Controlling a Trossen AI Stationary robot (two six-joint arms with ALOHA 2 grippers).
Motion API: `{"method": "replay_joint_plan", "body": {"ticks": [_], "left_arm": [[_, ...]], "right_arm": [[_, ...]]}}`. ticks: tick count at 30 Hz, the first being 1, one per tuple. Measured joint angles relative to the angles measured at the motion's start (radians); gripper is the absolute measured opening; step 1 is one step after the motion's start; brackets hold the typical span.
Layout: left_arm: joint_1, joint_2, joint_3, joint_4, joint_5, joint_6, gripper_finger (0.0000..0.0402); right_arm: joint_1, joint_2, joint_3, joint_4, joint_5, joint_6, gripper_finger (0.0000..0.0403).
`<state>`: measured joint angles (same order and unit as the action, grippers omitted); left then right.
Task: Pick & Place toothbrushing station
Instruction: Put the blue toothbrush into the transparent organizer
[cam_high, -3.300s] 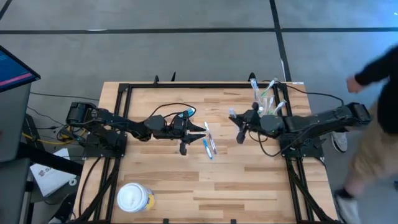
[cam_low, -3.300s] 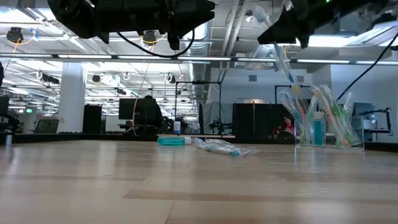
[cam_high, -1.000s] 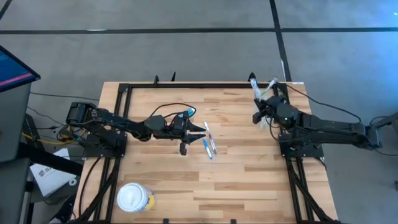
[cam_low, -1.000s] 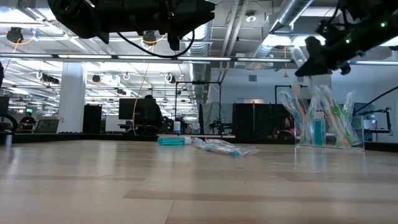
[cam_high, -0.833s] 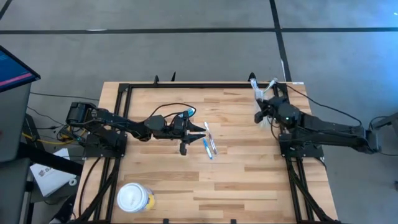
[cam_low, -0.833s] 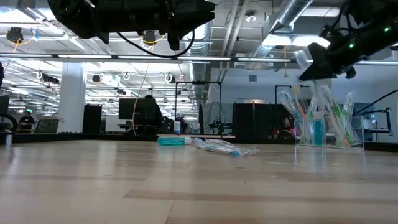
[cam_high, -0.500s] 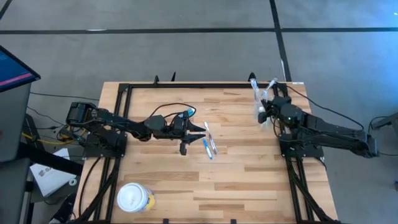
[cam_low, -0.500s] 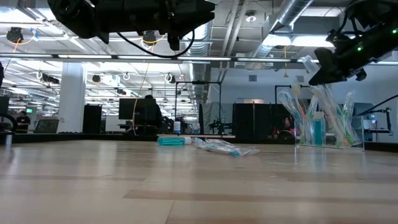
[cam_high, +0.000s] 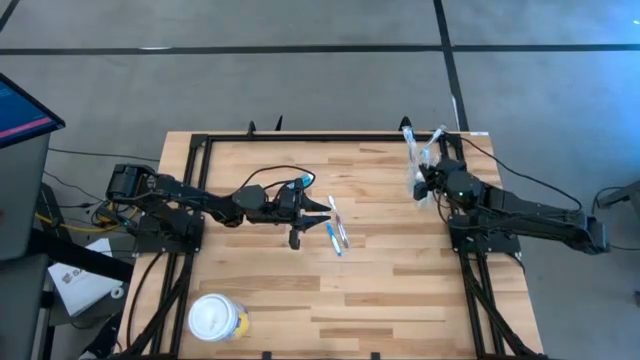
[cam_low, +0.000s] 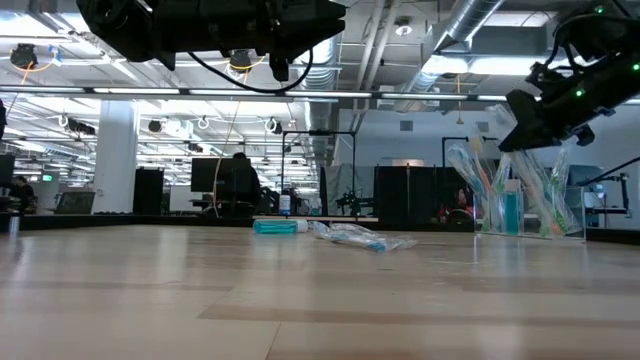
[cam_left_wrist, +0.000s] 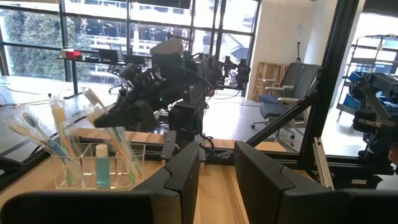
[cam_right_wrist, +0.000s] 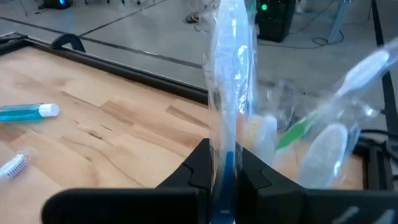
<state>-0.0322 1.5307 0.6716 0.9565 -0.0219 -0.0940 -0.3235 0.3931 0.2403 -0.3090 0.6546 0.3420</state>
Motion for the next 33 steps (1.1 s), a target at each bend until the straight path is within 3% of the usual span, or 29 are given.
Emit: {"method": "replay_joint_plan", "body": {"ticks": [26, 33], "left_arm": [[0.0, 0.0, 0.0, -0.001, 0.0, 0.0, 0.0097], [0.0, 0.0, 0.0, -0.005, 0.0, 0.0, 0.0097]], "right_arm": [[0.049, 0.0, -0.088, 0.044, -0.003, 0.123, 0.0021], [0.049, 0.007, -0.088, 0.018, -0.004, 0.147, 0.0041]]}}
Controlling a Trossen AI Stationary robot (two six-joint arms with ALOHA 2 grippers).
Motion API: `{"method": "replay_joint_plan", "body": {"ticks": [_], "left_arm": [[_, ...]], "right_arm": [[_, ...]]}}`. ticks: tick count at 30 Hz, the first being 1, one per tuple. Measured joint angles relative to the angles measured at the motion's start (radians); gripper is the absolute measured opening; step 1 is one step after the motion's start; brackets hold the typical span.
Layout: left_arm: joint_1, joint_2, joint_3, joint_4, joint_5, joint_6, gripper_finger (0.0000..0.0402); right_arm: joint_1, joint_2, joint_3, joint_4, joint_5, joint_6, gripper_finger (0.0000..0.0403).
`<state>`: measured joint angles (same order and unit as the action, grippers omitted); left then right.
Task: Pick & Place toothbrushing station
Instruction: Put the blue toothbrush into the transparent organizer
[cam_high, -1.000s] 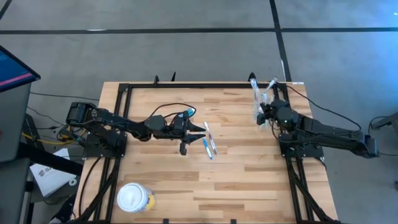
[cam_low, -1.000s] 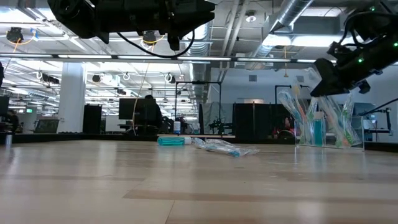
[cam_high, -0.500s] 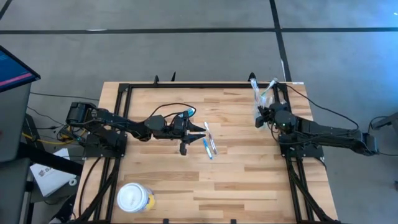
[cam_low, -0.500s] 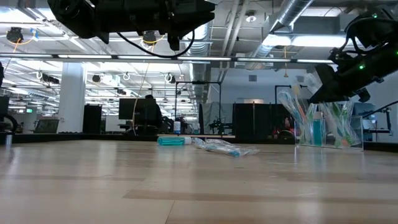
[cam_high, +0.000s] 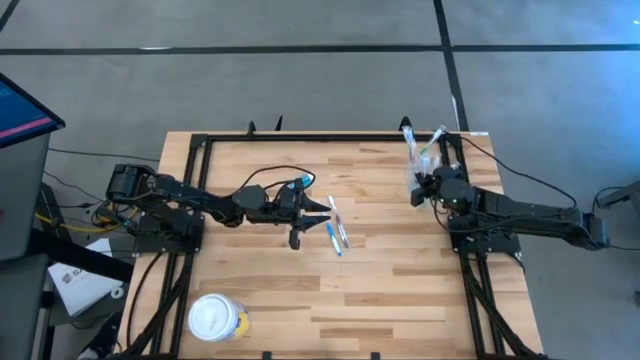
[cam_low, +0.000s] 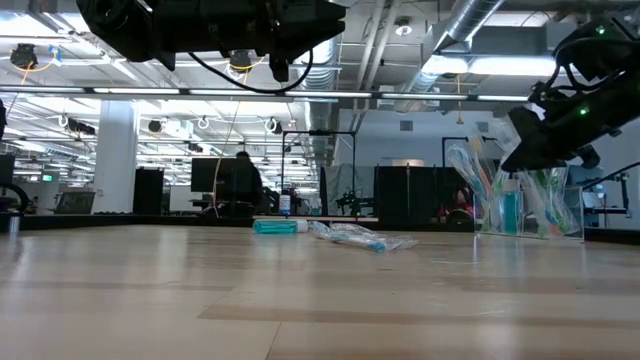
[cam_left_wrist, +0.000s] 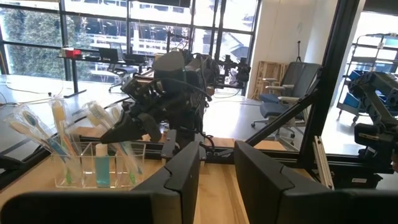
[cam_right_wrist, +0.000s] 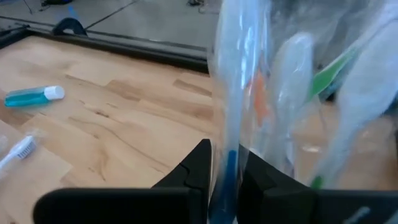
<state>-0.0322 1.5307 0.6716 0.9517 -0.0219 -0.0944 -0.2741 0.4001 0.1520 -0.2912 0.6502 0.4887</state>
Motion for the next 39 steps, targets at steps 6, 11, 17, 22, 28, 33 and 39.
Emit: {"method": "replay_joint_plan", "body": {"ticks": [6, 11, 17, 22, 28, 33, 39], "left_arm": [[0.0, 0.0, 0.0, -0.004, 0.0, 0.0, 0.0097], [0.0, 0.0, 0.0, -0.004, 0.0, 0.0, 0.0097], [0.0, 0.0, 0.0, -0.007, 0.0, 0.0, 0.0097], [0.0, 0.0, 0.0, -0.01, 0.0, 0.0, 0.0097], [0.0, 0.0, 0.0, -0.01, 0.0, 0.0, 0.0097], [0.0, 0.0, 0.0, -0.01, 0.0, 0.0, 0.0097], [0.0, 0.0, 0.0, -0.01, 0.0, 0.0, 0.0097]], "right_arm": [[0.0, 0.035, 0.0, -0.004, -0.026, 0.018, 0.0033], [0.0, 0.051, 0.0, 0.0, -0.024, 0.018, 0.0034], [0.0, 0.036, -0.001, -0.003, -0.024, 0.009, 0.0059], [0.0, 0.037, 0.0, -0.007, -0.022, 0.001, 0.0062], [0.0, 0.037, 0.0, -0.008, -0.023, -0.025, 0.0066], [0.0, 0.037, 0.02, -0.022, -0.022, -0.028, 0.0094], [0.0, 0.037, 0.056, -0.018, -0.023, -0.065, 0.014]]}}
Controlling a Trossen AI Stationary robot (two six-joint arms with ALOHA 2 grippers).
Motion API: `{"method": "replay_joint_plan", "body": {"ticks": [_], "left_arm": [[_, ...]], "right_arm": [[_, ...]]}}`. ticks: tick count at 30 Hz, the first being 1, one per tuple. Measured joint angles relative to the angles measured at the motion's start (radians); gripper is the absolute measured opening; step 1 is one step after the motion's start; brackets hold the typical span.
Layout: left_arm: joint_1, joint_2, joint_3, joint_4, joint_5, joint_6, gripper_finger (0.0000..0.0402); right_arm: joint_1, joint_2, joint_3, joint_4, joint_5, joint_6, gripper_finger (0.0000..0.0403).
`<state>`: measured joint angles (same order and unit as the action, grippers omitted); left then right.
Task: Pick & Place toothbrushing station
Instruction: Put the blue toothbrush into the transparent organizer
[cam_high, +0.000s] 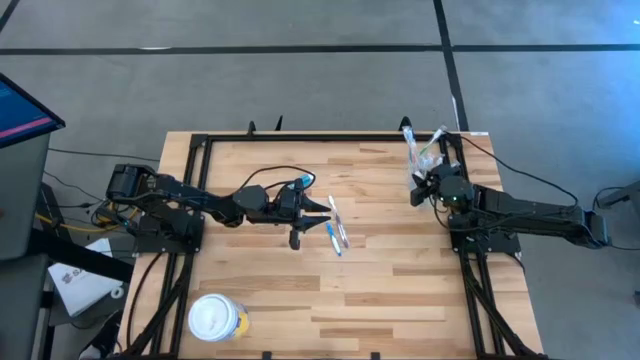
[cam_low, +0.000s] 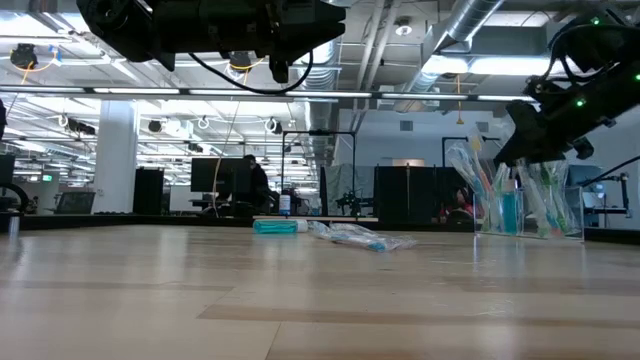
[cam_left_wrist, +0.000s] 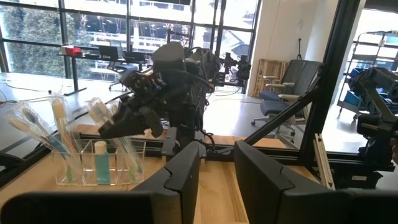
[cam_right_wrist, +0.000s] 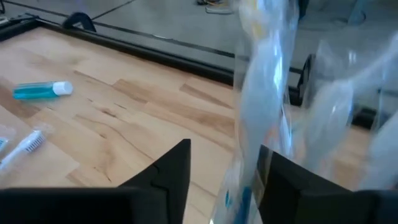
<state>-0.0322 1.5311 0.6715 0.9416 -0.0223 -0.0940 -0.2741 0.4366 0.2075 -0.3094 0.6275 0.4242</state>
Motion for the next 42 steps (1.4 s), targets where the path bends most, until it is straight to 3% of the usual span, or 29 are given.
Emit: {"method": "replay_joint_plan", "body": {"ticks": [6, 18, 30, 42], "left_arm": [[0.0, 0.0, 0.0, 0.0, 0.0, 0.0, 0.0097], [0.0, 0.0, 0.0, 0.0, 0.0, 0.0, 0.0097], [0.006, 0.0, 0.0, -0.051, -0.012, 0.0, 0.0097], [0.038, 0.0, 0.0, -0.239, -0.093, -0.022, 0.0097]], "right_arm": [[-0.003, 0.0, 0.068, -0.001, 0.002, -0.072, 0.0161], [0.002, 0.003, 0.253, -0.004, 0.025, -0.209, 0.0151], [0.128, 0.007, 0.272, 0.019, -0.155, -0.207, 0.0151], [0.318, 0.253, 0.272, 0.161, -0.184, -0.215, 0.013]]}}
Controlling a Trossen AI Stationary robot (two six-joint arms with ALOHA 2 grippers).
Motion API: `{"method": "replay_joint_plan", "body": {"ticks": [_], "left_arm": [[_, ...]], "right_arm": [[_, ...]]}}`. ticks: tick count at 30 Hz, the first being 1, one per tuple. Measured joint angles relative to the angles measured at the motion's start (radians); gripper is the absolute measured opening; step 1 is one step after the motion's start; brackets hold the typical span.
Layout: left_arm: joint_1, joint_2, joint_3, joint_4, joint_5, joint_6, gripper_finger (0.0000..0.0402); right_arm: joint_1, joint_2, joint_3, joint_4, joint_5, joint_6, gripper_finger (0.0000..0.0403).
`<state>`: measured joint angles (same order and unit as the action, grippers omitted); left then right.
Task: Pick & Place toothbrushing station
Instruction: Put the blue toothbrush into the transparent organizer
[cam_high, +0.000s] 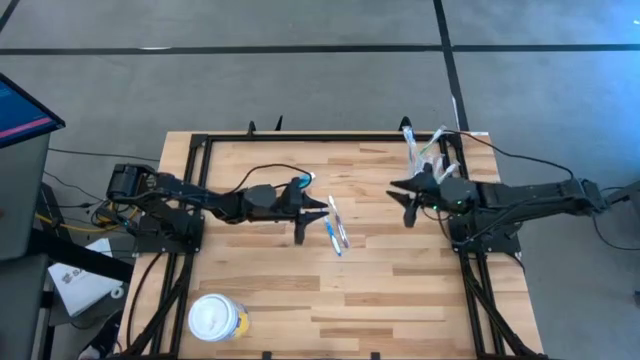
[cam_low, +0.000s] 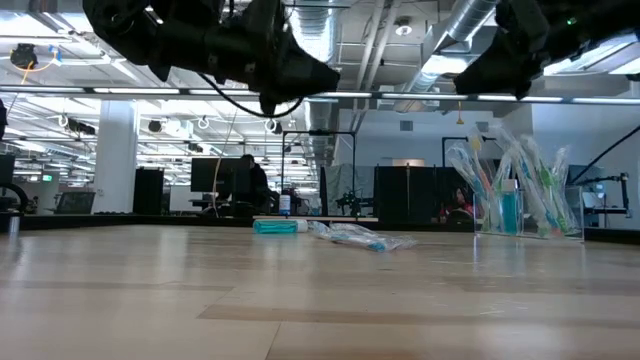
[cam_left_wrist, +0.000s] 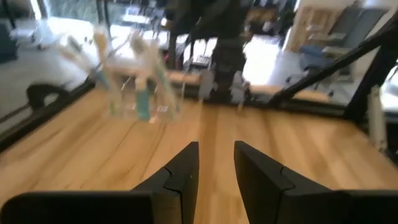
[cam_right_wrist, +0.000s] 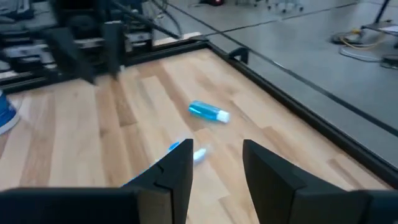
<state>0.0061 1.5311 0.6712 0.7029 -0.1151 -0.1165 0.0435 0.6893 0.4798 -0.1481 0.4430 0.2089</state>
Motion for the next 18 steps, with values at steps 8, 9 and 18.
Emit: {"method": "replay_joint_plan", "body": {"ticks": [8, 9, 18], "left_arm": [[0.03, 0.032, 0.001, -0.09, -0.072, 0.003, 0.0098], [0.034, 0.043, 0.001, -0.098, -0.071, 0.007, 0.0098], [0.103, 0.183, 0.0, -0.102, -0.079, 0.076, 0.0098]], "right_arm": [[0.056, 0.124, 0.0, 0.107, 0.001, -0.041, 0.0128], [0.06, 0.133, 0.0, 0.121, 0.001, -0.042, 0.0128], [0.062, 0.169, 0.0, 0.164, 0.0, -0.052, 0.0128]]}}
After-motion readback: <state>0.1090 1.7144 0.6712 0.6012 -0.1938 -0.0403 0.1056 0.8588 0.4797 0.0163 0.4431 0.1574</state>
